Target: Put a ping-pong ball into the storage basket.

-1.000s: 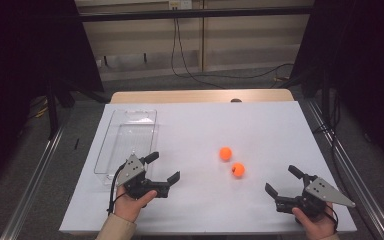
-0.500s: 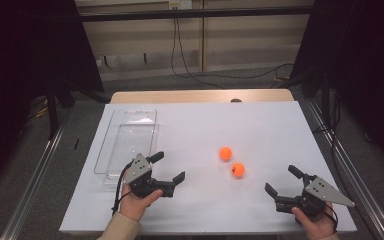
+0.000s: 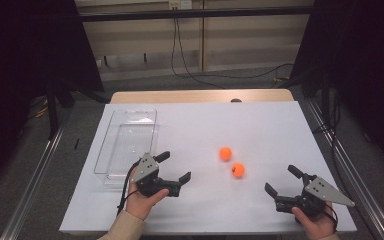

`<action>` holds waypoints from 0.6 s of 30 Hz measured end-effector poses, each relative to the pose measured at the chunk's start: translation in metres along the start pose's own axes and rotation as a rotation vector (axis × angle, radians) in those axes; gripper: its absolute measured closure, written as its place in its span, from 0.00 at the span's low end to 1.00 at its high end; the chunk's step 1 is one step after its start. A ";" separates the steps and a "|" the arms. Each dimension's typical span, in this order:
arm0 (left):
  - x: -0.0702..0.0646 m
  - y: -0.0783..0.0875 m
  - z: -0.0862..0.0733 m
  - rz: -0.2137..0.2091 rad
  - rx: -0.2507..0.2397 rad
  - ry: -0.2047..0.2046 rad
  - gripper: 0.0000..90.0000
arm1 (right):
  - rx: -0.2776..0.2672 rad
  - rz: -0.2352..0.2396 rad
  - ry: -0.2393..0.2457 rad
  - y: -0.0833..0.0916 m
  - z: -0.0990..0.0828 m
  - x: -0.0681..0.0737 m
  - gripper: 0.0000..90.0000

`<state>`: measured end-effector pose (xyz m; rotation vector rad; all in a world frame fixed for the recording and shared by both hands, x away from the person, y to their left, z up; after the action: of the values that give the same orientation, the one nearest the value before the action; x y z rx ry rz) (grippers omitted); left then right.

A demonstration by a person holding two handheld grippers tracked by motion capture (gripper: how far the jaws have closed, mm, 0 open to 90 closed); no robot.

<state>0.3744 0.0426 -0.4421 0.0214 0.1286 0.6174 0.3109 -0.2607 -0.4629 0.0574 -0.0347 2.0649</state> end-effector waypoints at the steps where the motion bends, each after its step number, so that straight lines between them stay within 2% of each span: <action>1: 0.000 -0.001 -0.001 0.000 0.005 -0.005 0.01 | 0.000 0.000 0.001 0.000 0.000 0.000 0.01; 18: -0.008 -0.017 -0.004 -0.026 0.022 0.001 0.01 | 0.000 0.003 -0.004 -0.001 0.000 0.000 0.01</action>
<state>0.3771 0.0242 -0.4465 0.0401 0.1367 0.5899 0.3112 -0.2602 -0.4627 0.0616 -0.0372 2.0680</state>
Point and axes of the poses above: each handheld gripper's, and its own axes: y roughly backward along the jaws, z roughly out of its top, x roughly to its left, the point moved 9 cm from there along -y, roughly forward along the jaws, and after that the axes turned 10 degrees about -x, right-handed, at the moved point
